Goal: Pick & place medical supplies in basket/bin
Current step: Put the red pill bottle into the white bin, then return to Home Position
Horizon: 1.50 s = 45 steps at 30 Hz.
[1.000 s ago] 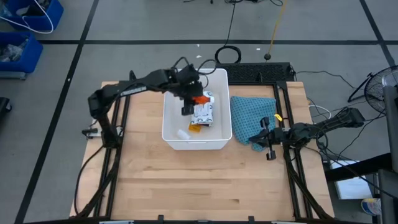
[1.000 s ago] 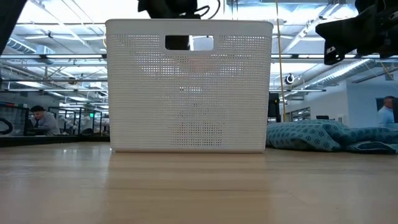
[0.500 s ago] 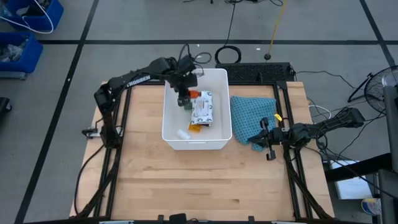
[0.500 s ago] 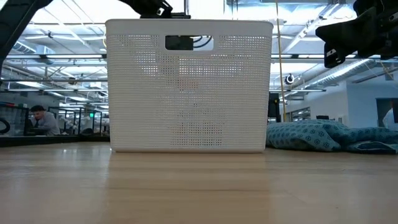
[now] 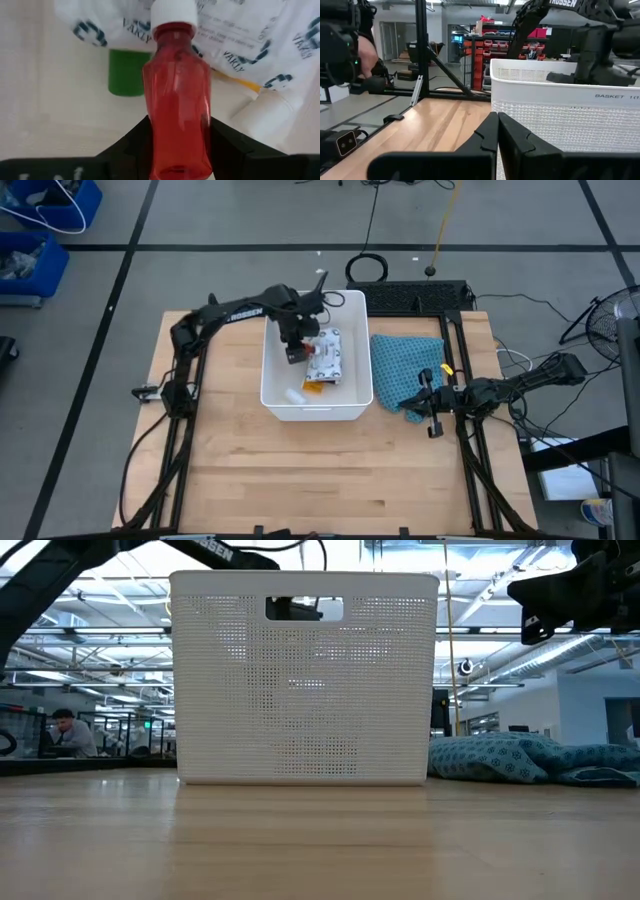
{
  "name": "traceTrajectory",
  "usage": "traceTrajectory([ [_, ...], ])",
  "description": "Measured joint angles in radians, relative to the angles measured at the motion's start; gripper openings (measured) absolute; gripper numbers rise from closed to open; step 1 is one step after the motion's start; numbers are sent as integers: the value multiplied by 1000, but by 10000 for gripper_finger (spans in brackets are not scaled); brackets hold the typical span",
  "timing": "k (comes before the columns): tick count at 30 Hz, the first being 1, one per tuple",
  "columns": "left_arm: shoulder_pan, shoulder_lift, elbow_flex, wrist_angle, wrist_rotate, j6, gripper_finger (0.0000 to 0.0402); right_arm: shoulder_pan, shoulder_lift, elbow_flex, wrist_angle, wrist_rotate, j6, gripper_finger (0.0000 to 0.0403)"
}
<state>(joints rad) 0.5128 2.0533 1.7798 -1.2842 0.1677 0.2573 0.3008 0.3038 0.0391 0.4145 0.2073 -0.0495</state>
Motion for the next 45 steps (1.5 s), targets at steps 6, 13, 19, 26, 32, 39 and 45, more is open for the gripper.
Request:
traceTrajectory([
  [6, -18, 42, -3, -39, 28, -38, 154, 0, 0, 0, 0, 0, 0, 0],
  [13, -41, 90, -2, -72, 68, -86, 140, 0, 0, 0, 0, 0, 1, 0],
  [19, -66, 130, -3, -81, 88, -84, 155, 0, 0, 0, -3, 0, 3, 0],
  [26, -70, 166, -3, -83, 83, -93, 158, 0, 0, 0, -9, 0, 11, 0],
  [32, -72, 150, -3, -106, 51, -70, 170, 0, 0, 0, -10, 0, 31, 0],
  [39, -91, 88, -4, -128, -13, -58, 258, 0, 0, 0, -26, 0, 31, 0],
  [45, -107, 46, -4, -123, -29, -57, 328, 0, 0, 0, -26, 0, 31, 0],
])
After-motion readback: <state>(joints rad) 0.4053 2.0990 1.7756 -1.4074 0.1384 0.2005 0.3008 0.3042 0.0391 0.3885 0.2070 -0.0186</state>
